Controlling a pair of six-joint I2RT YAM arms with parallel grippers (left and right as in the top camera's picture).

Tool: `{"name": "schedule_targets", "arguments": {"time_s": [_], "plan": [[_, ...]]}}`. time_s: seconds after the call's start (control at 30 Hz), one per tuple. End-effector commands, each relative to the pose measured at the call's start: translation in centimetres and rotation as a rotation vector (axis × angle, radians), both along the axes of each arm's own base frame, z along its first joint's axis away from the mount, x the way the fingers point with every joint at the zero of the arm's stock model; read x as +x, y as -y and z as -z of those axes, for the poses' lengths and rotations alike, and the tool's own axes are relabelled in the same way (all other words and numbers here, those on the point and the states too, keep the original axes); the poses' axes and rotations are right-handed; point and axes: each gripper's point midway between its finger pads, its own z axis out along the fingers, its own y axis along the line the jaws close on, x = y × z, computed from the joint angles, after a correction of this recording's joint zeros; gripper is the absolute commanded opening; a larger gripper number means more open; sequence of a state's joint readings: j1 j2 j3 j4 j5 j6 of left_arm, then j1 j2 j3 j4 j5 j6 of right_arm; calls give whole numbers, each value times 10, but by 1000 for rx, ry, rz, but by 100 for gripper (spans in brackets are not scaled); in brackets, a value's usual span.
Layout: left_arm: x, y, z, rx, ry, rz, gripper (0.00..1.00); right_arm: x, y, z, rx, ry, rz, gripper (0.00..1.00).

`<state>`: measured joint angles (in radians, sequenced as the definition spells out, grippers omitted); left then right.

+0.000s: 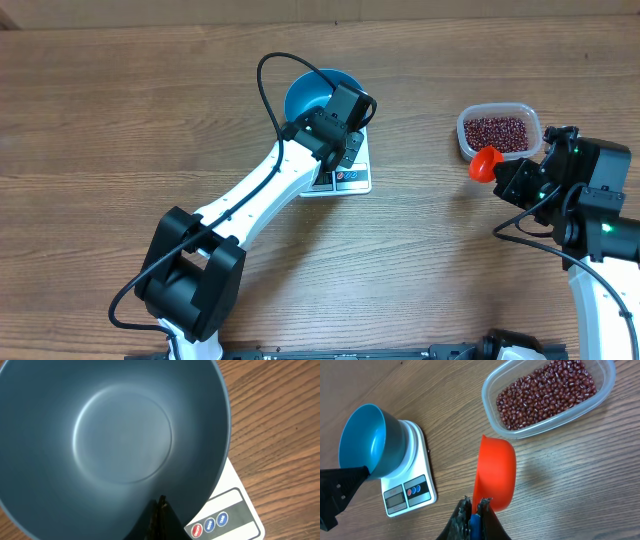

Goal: Scoop item into bowl and weigh 150g on scale
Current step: 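Lift the left gripper off the scale and retract it left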

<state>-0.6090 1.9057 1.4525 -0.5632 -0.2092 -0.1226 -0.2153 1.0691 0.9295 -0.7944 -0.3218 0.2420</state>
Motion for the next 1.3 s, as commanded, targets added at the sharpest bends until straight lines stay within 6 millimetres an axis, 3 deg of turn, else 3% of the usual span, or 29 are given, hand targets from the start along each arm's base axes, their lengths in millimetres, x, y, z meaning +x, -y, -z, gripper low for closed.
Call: {"name": "schedule_targets", "arguments": {"time_s": [0.0,1.27], "plan": [[-4,8,-1,-14,-11,36,4,6,3,-15,-14,41,2,4],[-11,19,1,-65,-50,80,4,5,3,-15,-13,38,2,4]]}}
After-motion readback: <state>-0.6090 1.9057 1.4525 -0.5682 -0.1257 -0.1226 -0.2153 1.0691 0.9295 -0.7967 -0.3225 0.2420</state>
